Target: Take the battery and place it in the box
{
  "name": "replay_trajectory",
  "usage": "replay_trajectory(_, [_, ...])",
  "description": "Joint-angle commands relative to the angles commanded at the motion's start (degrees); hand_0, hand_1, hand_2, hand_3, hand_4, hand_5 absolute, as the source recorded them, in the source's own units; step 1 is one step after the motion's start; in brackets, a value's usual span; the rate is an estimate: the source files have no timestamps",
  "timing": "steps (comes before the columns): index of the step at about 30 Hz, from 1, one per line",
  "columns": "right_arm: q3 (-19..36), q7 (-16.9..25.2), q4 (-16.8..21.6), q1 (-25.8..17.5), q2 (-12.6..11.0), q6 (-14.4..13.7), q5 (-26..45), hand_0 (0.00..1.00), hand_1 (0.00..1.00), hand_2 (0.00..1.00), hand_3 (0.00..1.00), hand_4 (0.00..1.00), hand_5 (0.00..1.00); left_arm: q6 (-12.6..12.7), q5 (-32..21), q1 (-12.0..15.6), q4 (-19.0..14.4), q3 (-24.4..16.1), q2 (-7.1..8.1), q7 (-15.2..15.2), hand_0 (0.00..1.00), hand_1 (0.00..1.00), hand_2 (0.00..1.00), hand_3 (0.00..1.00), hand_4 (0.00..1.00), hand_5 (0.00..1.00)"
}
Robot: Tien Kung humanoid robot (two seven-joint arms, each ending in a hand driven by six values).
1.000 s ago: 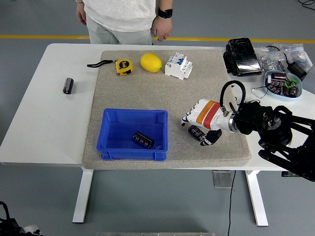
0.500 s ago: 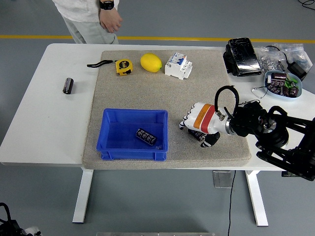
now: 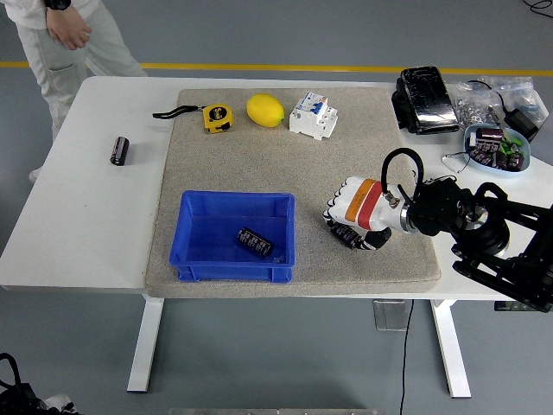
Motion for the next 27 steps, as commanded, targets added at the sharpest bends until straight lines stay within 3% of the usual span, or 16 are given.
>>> replay_trajectory(7, [-0.2, 0.0, -0.2, -0.2, 0.1, -0.5, 0.0, 0.560, 0.551, 0.628, 0.578, 0.688, 0.084, -0.1, -0.1, 0.1, 0.0, 0.0, -0.12, 0.0, 0.754, 0.763, 0.792, 0.639, 0.666, 0.540])
replay_trajectory(8, [-0.1, 0.0, -0.2, -0.2, 0.1, -0.6, 0.0, 0.540, 0.531, 0.598, 0.553, 0.647, 0.041, -0.1, -0.1, 0.1, 0.0, 0.0, -0.12, 0.0, 0.753, 0.758, 0.792, 0.638, 0.666, 0.540])
replay_trajectory(19, [2.0, -0.6, 2.0, 0.6, -0.6, -0.7, 0.0, 0.535, 0.525, 0.587, 0.543, 0.623, 0.026, -0.1, 0.2, 0.3, 0.1, -0.5, 0.02, 0.1, 0.754, 0.756, 0.791, 0.638, 0.666, 0.540])
replay_trajectory(27, [6.5, -2.7, 8.0, 0.3, -1.4, -1.9, 2.6, 0.542, 0.525, 0.587, 0.547, 0.617, 0.033, 0.0, 0.3, 0.2, 0.1, -0.6, 0.07, 0.1, 0.754, 0.755, 0.791, 0.638, 0.665, 0.541])
